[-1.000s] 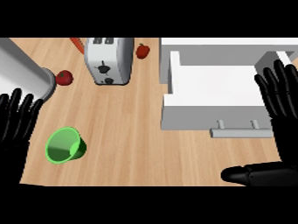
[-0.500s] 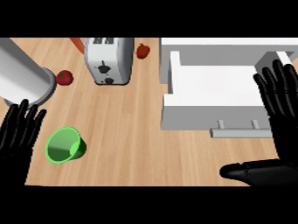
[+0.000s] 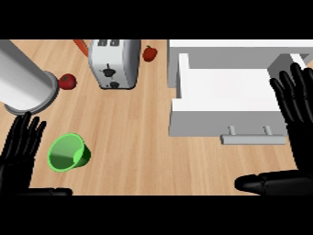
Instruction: Pick up the cup, place it into the drawer and close the drawer
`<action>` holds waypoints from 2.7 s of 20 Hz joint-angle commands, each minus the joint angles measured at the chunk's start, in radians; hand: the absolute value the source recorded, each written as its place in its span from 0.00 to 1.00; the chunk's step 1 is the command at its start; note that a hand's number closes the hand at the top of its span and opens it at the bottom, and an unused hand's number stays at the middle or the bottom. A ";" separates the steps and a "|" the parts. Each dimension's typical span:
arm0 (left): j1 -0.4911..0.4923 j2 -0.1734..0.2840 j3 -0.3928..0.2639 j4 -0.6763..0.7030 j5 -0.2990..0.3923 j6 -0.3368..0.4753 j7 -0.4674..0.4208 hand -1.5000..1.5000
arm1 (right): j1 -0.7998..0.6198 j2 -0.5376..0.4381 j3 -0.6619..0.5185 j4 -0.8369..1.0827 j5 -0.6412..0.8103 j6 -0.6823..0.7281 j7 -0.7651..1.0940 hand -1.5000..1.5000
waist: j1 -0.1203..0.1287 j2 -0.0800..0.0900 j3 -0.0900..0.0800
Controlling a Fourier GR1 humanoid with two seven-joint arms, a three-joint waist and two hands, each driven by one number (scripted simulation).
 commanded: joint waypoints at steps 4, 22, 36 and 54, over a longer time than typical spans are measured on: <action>0.020 0.013 0.042 0.113 -0.023 -0.030 -0.098 0.00 | 0.005 -0.042 -0.069 0.049 -0.049 0.059 -0.046 0.00 | 0.001 0.000 0.000; -0.258 0.101 0.124 0.706 -0.069 -0.059 -0.371 0.00 | -0.045 0.008 0.010 -0.042 0.009 -0.023 0.078 0.00 | -0.004 0.001 0.000; -0.384 0.174 0.141 1.108 -0.119 -0.082 -0.618 0.00 | -0.005 -0.032 -0.056 -0.027 -0.081 0.055 0.054 0.00 | -0.007 0.001 0.000; -0.463 0.141 0.099 1.216 -0.071 -0.131 -0.687 0.00 | -0.007 -0.031 -0.047 -0.024 -0.064 0.065 0.031 0.00 | -0.005 0.001 0.000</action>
